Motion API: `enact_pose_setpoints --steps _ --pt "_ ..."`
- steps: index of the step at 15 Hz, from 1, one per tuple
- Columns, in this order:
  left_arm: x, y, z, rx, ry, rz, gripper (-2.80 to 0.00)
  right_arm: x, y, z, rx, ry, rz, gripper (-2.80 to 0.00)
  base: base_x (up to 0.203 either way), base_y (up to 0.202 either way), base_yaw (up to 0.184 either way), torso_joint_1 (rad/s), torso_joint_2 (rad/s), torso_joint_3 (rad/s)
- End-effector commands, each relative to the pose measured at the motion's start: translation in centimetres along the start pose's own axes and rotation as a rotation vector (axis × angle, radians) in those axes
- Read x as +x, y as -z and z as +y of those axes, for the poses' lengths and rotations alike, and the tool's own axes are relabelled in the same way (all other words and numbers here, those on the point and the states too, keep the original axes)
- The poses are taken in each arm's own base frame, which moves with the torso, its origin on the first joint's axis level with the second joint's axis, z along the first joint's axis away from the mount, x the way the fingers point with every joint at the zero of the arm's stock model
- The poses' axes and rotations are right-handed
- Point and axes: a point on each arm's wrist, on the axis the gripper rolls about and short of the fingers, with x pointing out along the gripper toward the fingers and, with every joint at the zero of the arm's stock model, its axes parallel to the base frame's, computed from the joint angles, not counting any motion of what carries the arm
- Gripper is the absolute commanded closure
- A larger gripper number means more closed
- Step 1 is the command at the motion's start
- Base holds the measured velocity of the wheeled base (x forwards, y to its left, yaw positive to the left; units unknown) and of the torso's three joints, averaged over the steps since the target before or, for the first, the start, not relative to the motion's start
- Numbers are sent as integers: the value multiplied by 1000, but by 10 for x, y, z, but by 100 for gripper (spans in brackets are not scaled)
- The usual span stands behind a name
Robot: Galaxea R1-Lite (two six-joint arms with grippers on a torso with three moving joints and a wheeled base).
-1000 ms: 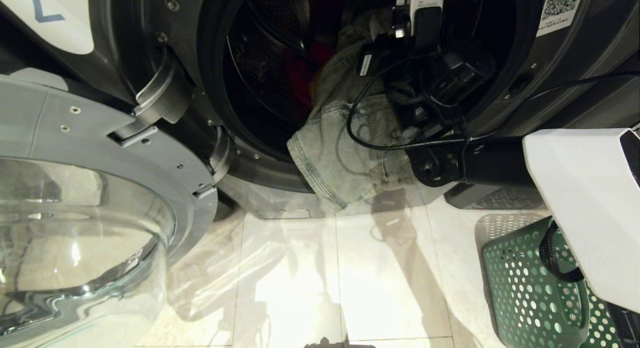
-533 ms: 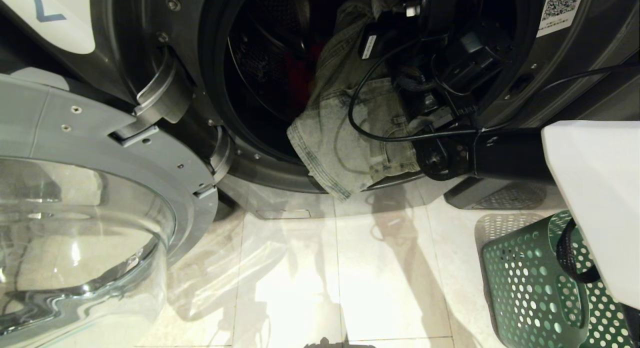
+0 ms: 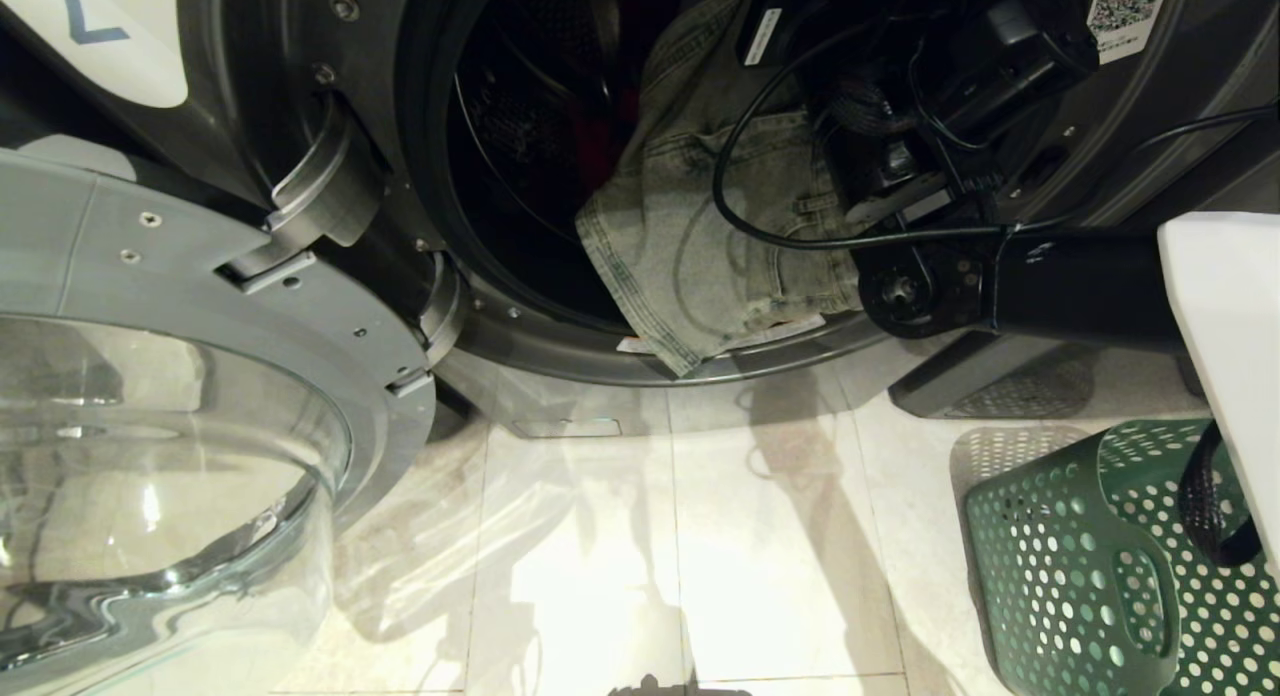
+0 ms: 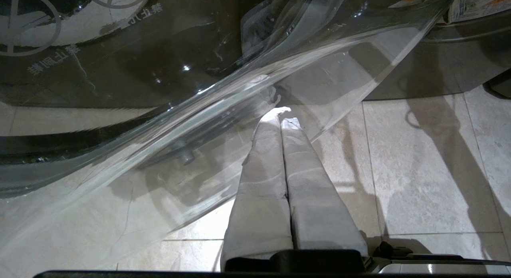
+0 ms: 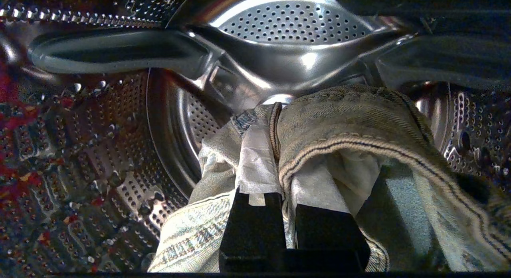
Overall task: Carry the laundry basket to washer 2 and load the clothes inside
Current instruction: Place the clothes into the washing machine
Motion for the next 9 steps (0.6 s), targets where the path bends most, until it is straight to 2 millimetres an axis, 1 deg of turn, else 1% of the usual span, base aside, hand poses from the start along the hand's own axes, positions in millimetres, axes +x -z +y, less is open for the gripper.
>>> enact_pose_setpoints --steps 1,2,3,5,6,7,9 --pt "2 11 0 0 -2 41 0 2 -15 1 13 2 -31 0 0 0 0 0 0 0" --pt "2 11 0 0 -2 40 0 2 -20 4 22 -1 -35 0 0 0 0 0 0 0" --pt "2 11 0 0 -2 41 0 1 -17 7 24 -5 -24 0 0 0 0 0 0 0" --pt "2 11 0 0 -2 41 0 -4 -2 14 24 -21 32 0 0 0 0 0 0 0" --pt "2 11 0 0 -2 40 0 -6 7 17 20 -23 60 0 0 0 0 0 0 0" --pt "2 11 0 0 -2 41 0 -10 22 21 17 -26 105 0 0 0 0 0 0 0" --pt "2 11 0 0 -2 40 0 -19 58 27 21 -24 249 0 0 0 0 0 0 0"
